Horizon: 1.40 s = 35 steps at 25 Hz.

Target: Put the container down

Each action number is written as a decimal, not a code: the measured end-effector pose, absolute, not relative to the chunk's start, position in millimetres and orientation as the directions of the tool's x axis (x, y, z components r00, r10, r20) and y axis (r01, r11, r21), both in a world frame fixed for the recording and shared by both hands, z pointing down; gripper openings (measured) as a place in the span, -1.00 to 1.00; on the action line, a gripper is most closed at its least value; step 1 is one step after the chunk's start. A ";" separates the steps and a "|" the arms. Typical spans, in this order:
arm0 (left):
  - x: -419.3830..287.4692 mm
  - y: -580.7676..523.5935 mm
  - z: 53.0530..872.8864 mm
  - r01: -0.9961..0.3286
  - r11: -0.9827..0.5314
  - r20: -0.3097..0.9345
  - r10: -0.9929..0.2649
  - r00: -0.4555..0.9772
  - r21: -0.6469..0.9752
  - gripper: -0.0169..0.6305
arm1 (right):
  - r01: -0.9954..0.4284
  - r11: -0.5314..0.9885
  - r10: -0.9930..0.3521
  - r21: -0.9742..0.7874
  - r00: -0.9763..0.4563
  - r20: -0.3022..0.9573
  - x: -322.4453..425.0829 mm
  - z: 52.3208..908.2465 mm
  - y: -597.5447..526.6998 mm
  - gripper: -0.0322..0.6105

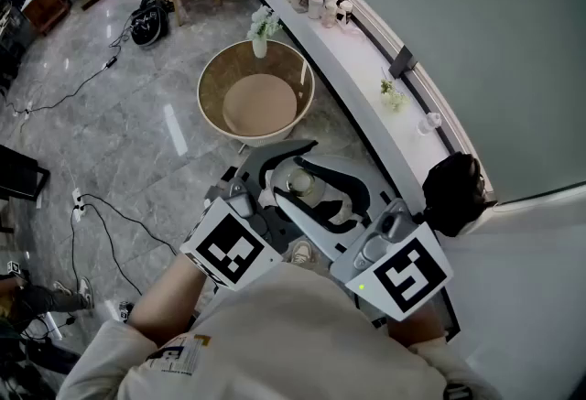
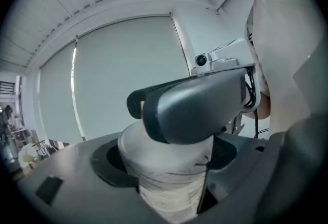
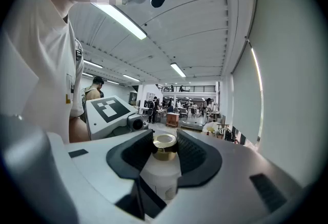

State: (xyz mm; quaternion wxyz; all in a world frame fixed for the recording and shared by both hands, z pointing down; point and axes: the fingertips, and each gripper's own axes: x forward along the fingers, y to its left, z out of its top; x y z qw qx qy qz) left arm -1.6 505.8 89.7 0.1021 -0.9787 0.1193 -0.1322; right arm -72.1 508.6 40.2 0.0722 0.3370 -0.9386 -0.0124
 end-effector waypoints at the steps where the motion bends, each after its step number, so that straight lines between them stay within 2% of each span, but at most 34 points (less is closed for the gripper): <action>1: -1.5 506.1 90.6 -0.210 -0.951 0.230 -0.261 0.937 -0.225 0.14 | -0.631 0.773 -0.635 0.074 -0.763 0.124 -71.9 41.0 508.9 -0.45; 23: -1.4 507.2 91.8 -0.229 -0.952 0.224 -0.273 0.936 -0.204 0.14 | -0.622 0.779 -0.627 0.076 -0.773 0.101 -73.3 38.7 509.8 -0.45; 35: 42.1 506.4 99.8 -0.265 -0.945 0.233 -0.306 0.923 -0.194 0.15 | -0.607 0.791 -0.612 0.081 -0.786 0.088 -29.2 45.2 511.0 -0.45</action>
